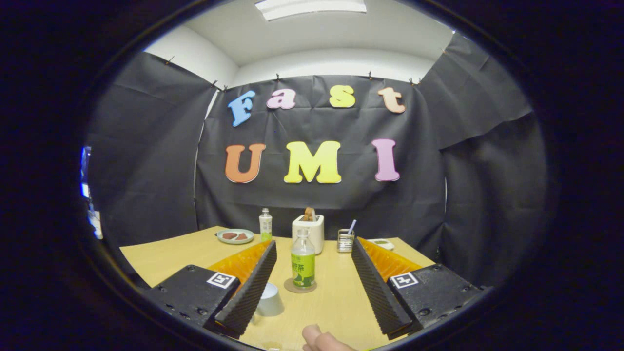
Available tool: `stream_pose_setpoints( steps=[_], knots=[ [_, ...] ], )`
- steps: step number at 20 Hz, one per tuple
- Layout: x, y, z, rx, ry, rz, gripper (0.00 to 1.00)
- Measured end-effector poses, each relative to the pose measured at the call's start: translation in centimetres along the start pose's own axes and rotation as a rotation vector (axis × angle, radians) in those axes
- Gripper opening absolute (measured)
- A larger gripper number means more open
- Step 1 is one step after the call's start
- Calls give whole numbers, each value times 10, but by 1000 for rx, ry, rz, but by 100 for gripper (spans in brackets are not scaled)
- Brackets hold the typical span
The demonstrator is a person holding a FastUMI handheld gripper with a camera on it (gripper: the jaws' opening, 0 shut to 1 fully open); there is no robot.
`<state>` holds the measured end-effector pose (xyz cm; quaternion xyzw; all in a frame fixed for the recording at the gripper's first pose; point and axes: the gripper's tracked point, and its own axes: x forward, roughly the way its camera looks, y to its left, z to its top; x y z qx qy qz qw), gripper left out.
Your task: Take the bottle from table, then pour the juice into the cup, finally place the bottle on the coaster
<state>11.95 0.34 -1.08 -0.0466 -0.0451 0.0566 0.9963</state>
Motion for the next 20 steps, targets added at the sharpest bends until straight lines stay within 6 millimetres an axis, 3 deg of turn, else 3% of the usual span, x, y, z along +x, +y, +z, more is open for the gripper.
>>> stream_pose_setpoints(
  steps=[4, 7, 10, 14, 20],
  knots=[
    [-2, 8, -22, -24, 63, 5, 100],
    [2, 22, -22, -10, 78, 50, 100],
    [4, 32, -11, 14, 73, 82, 100],
    [3, 29, 7, -4, 69, 48, 100],
    [6, 12, 41, -25, 2, -19, 100]
  ],
)
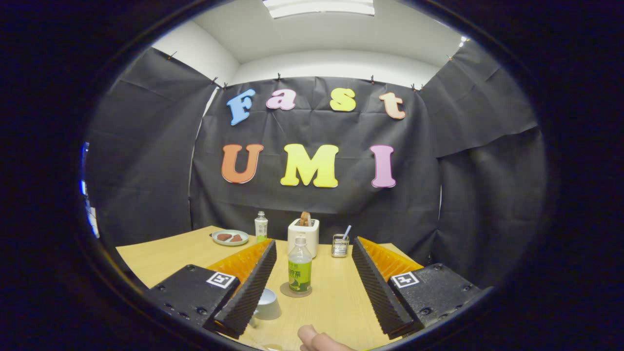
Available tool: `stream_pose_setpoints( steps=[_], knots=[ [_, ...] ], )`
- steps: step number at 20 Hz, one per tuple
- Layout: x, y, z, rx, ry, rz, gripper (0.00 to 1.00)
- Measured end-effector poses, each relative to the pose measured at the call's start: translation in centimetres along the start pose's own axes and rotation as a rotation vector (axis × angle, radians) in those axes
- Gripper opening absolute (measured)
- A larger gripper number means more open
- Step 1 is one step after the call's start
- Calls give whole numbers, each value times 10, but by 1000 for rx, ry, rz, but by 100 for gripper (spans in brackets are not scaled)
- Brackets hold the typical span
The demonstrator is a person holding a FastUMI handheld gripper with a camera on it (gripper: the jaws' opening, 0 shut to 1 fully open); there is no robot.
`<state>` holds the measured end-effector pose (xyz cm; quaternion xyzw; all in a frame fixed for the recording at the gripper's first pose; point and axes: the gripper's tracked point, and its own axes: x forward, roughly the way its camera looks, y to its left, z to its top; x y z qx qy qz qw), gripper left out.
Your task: Take the bottle from table, then pour the juice into the cup, finally place the bottle on the coaster
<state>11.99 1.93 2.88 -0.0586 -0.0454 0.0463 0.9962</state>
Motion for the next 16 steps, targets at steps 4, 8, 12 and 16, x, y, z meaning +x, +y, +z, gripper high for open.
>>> stream_pose_setpoints(
  steps=[4, 8, 12, 16],
  knots=[
    [5, -9, 7, -40, -52, -10, 100],
    [3, -9, 8, -70, -103, -31, 100],
    [-19, 2, -7, -48, -63, -46, 100],
    [-53, 5, -11, -2, -58, -61, 100]
  ],
)
